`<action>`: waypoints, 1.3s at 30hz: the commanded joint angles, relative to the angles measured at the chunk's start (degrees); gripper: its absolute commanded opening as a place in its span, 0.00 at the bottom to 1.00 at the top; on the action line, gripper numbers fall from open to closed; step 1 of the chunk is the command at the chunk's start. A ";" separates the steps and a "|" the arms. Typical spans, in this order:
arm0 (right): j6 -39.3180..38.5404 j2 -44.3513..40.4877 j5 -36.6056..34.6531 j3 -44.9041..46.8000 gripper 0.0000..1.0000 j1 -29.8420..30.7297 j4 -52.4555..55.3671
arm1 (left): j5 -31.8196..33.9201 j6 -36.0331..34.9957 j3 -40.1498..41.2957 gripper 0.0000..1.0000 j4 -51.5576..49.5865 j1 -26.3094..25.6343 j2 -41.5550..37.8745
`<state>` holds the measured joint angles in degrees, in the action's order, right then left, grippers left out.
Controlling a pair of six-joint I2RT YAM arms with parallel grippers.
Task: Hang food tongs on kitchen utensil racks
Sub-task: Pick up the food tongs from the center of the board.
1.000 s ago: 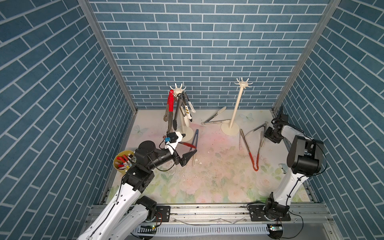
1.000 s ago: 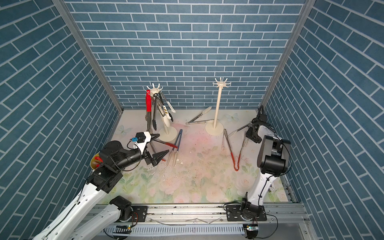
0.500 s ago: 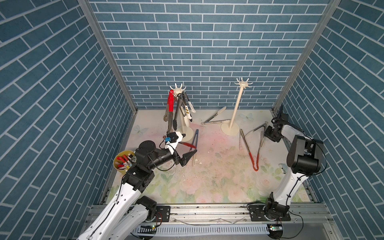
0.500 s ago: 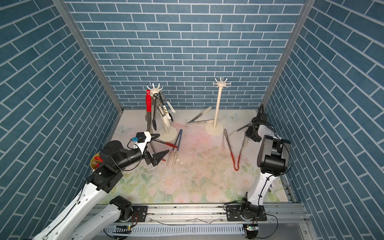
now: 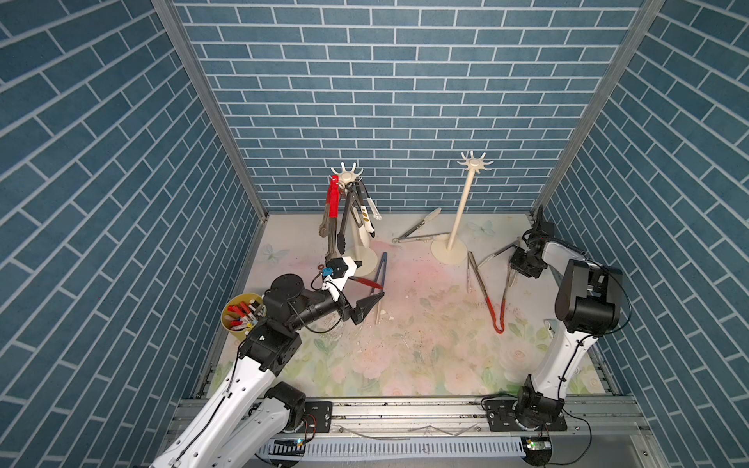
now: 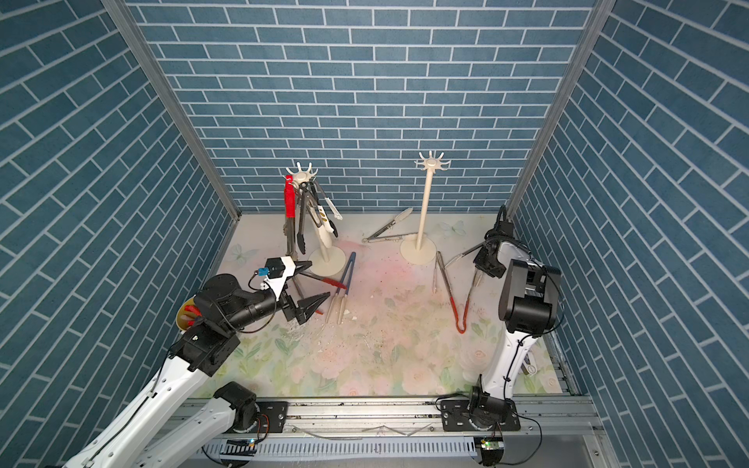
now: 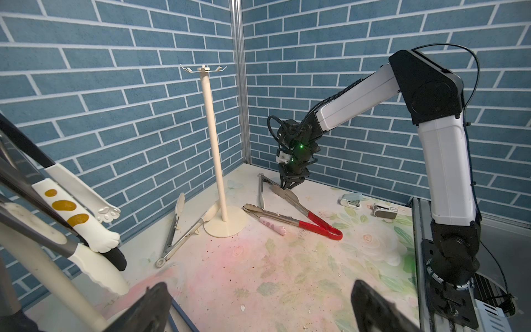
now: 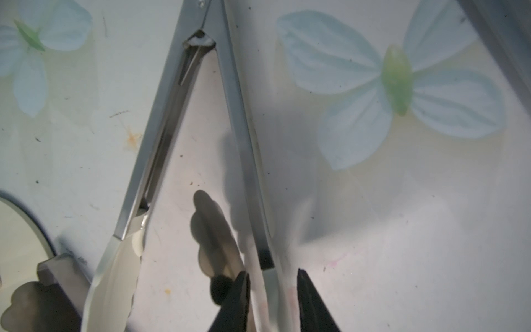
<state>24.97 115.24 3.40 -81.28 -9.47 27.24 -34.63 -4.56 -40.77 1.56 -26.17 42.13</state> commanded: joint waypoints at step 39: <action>-2.00 -14.38 -6.72 0.86 0.00 1.00 -0.97 | 0.00 -0.35 0.08 0.99 -0.63 -0.29 -0.29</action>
<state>22.65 103.98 -2.26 -80.60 -8.86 27.40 -34.57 -4.75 -40.77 1.10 -26.17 42.11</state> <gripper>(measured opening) 0.086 0.994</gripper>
